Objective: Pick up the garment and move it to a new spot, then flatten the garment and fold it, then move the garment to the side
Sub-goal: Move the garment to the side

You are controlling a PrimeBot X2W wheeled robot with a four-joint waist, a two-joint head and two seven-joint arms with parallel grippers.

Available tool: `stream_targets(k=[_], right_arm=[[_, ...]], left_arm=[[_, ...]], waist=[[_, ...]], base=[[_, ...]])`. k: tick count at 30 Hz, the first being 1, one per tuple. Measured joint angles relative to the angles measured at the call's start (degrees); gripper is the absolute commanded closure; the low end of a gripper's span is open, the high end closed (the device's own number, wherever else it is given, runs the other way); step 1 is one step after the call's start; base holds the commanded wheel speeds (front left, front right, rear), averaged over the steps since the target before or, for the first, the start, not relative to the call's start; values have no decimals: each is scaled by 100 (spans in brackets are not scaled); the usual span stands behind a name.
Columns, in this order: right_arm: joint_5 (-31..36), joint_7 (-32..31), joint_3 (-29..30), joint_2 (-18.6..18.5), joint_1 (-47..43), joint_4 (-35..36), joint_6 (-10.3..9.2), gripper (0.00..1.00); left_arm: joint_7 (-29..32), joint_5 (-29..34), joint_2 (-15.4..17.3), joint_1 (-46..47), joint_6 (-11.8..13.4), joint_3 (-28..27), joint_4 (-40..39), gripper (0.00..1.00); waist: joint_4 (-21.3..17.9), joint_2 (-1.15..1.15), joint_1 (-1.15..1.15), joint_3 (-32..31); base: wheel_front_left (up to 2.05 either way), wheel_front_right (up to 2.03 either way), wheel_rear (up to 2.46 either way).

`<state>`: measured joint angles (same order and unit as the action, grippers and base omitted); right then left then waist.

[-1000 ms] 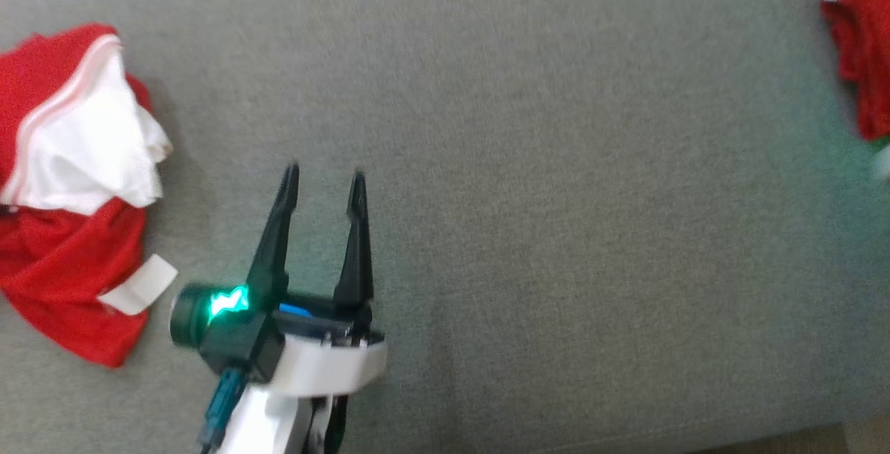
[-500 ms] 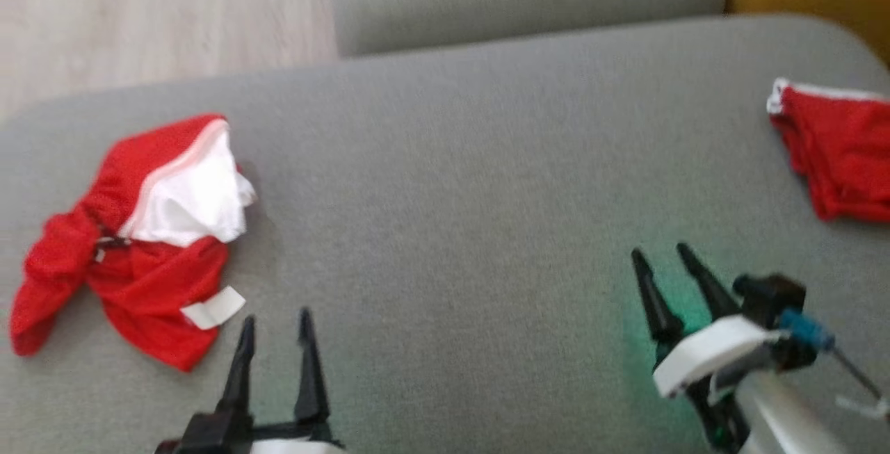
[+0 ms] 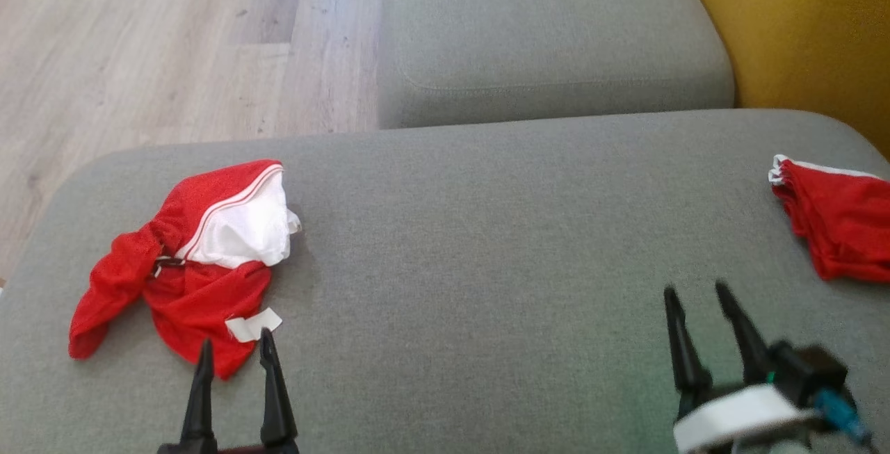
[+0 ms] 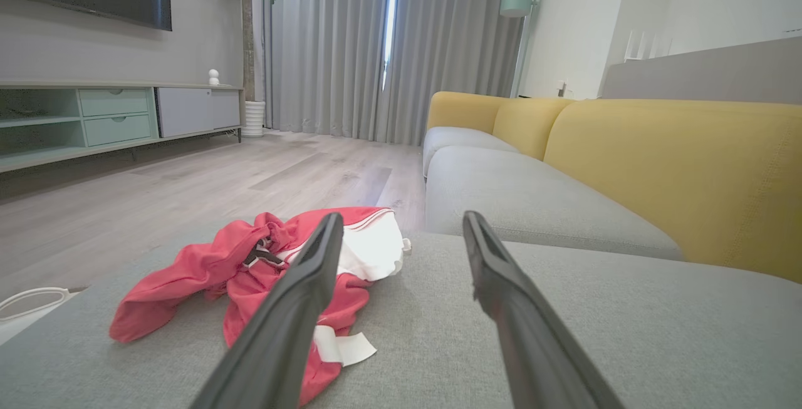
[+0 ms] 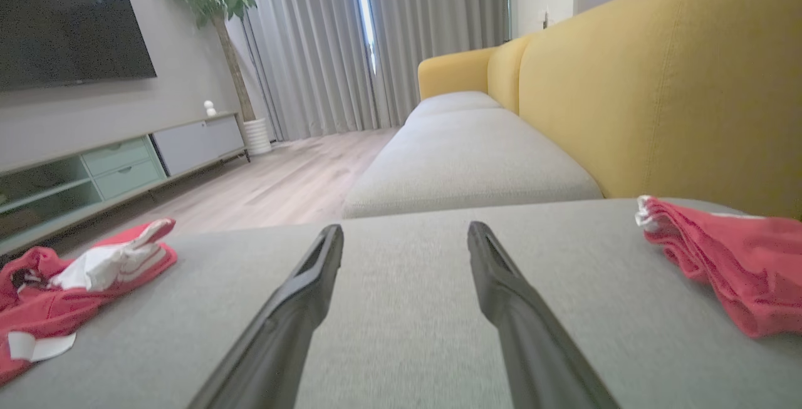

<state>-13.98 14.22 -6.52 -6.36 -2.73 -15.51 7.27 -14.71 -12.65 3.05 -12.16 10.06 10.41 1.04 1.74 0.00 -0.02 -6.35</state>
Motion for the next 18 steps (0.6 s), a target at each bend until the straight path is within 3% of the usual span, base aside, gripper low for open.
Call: stream_targets(k=[6,18], right_arm=[[162,0,168,186,-522,4,0,0],[248,0,111,238,-543,-33,0,0]], left_arm=[[0,187,1,-218,-109,-32,-21,0],[0,414,2,-277,-308,-33,158,0]], waist=[[106,0,1,-177],[74,0,2,-208]], base=[[0,0,0],[0,0,0]])
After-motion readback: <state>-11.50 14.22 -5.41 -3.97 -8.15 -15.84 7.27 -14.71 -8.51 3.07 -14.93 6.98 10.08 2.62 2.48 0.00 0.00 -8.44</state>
